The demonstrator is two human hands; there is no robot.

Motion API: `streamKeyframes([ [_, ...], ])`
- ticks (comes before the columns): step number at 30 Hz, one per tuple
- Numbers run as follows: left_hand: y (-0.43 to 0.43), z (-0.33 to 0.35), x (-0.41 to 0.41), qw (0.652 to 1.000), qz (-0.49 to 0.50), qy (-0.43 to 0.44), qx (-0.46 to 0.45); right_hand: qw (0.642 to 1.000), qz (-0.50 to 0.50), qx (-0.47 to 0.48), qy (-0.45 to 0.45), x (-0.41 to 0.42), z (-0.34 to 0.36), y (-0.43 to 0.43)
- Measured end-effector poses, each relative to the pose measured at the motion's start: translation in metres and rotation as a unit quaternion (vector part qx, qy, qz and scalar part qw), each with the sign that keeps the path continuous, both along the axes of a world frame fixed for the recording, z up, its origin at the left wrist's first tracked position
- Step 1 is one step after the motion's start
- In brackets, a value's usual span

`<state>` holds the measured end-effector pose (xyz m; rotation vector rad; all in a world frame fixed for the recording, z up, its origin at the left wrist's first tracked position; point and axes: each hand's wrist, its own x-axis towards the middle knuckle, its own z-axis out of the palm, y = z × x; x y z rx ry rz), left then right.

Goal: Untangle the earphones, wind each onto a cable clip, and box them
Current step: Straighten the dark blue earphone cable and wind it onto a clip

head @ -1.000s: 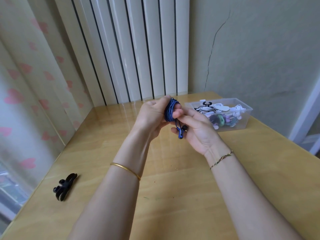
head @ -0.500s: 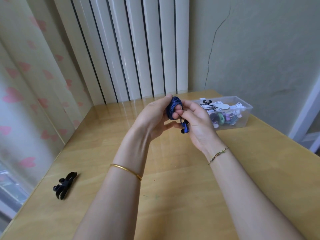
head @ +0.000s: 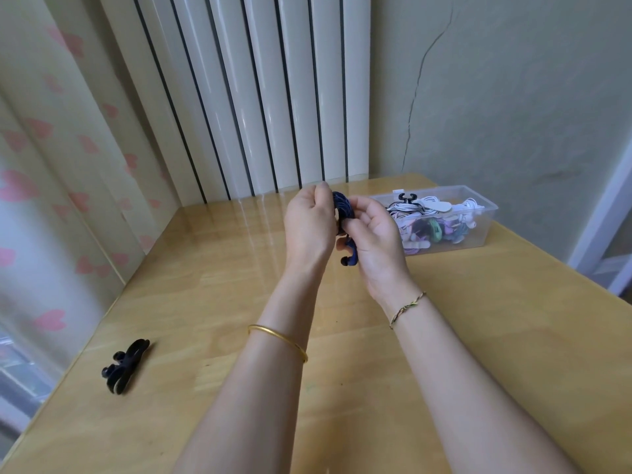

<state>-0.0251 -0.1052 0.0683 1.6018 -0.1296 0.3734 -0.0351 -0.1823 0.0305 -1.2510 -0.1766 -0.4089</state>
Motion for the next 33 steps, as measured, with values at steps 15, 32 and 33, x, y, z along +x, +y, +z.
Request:
streamKeyframes([
  [15,0.044,0.021,-0.009,0.910,-0.089,-0.001,0.406,0.944,0.058,-0.324,0.007,-0.001,0.017,-0.031],
  [32,0.059,-0.021,-0.010,0.981,0.079,-0.048,0.170,0.997,-0.062,-0.039,0.021,0.001,-0.023,0.035],
  [33,0.061,-0.022,-0.011,0.983,0.082,-0.048,0.158,0.998,-0.048,-0.031,0.028,0.000,-0.022,0.038],
])
